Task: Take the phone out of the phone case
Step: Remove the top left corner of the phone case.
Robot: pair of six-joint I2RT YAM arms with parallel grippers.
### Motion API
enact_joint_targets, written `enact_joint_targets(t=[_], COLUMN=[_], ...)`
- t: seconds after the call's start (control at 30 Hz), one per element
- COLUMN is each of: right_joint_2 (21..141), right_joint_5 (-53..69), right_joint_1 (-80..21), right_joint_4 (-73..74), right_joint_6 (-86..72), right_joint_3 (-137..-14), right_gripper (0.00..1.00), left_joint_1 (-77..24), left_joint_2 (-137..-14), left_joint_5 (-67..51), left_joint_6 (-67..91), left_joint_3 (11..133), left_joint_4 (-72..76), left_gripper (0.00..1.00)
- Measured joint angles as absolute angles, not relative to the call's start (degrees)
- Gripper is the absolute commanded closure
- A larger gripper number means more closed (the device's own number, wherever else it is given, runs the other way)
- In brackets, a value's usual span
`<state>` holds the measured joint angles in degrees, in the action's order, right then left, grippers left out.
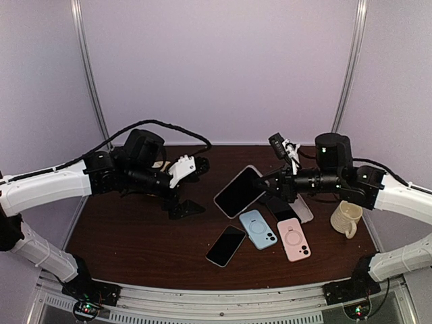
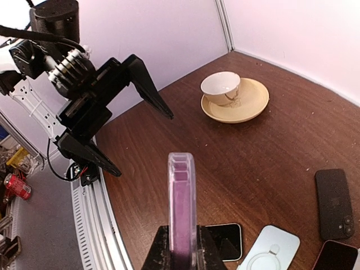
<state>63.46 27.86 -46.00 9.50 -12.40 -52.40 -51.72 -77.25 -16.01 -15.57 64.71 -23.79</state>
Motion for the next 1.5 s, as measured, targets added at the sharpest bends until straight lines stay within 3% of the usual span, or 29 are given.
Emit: enact_joint_targets(t=[0.53, 0.8, 1.0, 1.3, 1.5], right_joint_2=[60.27, 59.61, 59.46, 62.72, 66.13], right_joint_5=[24.69, 33.17, 42.04, 48.45, 49.36], right_joint_1=[-46.96, -48.49, -48.80, -49.58, -51.51], right_joint_4=[11.53, 14.92, 15.18, 13.72, 12.93], right_joint_6=[-0.12, 12.99, 20.82, 26.39, 27.79], right_joint_3=[-53.52, -54.15, -54.15, -54.28, -56.01], right_gripper=[1.00, 1.00, 1.00, 1.00, 1.00], left_joint_1=[-51.72, -51.72, -51.68, -51.70, -51.75], left_joint_2=[-71.68, -69.36, -68.77, -68.69, -70.22], left_joint_5=[-22.15, -27.35, -33.65, -42.13, -45.04], left_joint_6=[-24.88, -32.10, -35.31, -37.17, -36.32], left_joint_3=[59.42, 51.64, 49.80, 48.75, 49.04], left_joint_4=[-22.74, -19.49, -18.79, -16.71, -16.08], left_gripper=[0.08, 0.15, 0.33, 0.48, 0.52])
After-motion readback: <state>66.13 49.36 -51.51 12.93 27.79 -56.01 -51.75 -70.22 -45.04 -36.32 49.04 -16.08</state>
